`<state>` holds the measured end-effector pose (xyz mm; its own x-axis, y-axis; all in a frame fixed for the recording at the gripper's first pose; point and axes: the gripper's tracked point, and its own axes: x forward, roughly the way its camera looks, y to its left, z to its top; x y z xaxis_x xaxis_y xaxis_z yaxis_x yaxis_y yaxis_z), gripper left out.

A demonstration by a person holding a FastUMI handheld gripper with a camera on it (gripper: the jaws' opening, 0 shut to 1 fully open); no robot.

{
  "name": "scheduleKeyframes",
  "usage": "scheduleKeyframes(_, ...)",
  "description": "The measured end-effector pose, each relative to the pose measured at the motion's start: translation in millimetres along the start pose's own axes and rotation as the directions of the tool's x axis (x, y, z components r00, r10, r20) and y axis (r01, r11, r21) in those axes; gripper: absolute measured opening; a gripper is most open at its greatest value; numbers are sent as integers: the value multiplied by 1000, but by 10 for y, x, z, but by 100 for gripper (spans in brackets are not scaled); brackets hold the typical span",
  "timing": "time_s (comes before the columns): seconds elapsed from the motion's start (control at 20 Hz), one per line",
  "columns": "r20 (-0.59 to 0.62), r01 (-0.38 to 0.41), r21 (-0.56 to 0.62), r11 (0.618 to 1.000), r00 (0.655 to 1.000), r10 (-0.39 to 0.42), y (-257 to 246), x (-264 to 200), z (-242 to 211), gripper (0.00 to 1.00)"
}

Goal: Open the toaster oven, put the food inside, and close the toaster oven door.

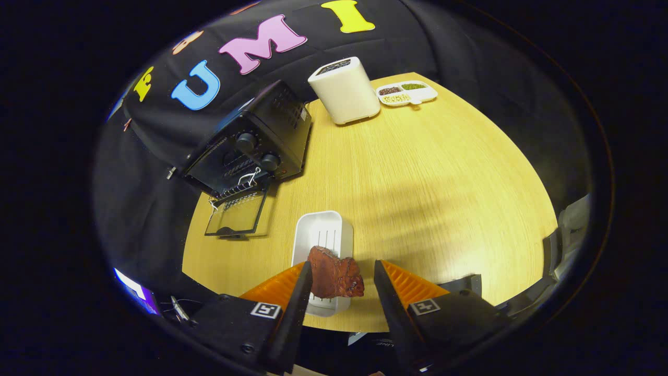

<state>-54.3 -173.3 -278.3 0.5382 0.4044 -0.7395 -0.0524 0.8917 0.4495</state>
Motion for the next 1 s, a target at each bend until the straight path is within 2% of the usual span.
scheduleKeyframes(0.1,-28,-21,36,999,999,22,4,52,-36,58)
scheduleKeyframes(0.15,-39,-27,55,998,999,29,-6,72,-51,56)
scheduleKeyframes(0.25,-40,-21,76,997,999,24,-53,83,-35,43)
scheduleKeyframes(0.3,-47,-32,78,996,998,36,-50,95,-34,33)
scheduleKeyframes(0.35,-51,-40,77,996,998,44,-53,90,-46,33)
scheduleKeyframes(0.45,-48,-81,110,991,995,87,-8,94,-13,28)
scheduleKeyframes(0.7,-63,-118,155,981,990,129,90,92,-6,14)
scheduleKeyframes(1.0,-15,-104,113,988,994,107,169,-72,194,14)
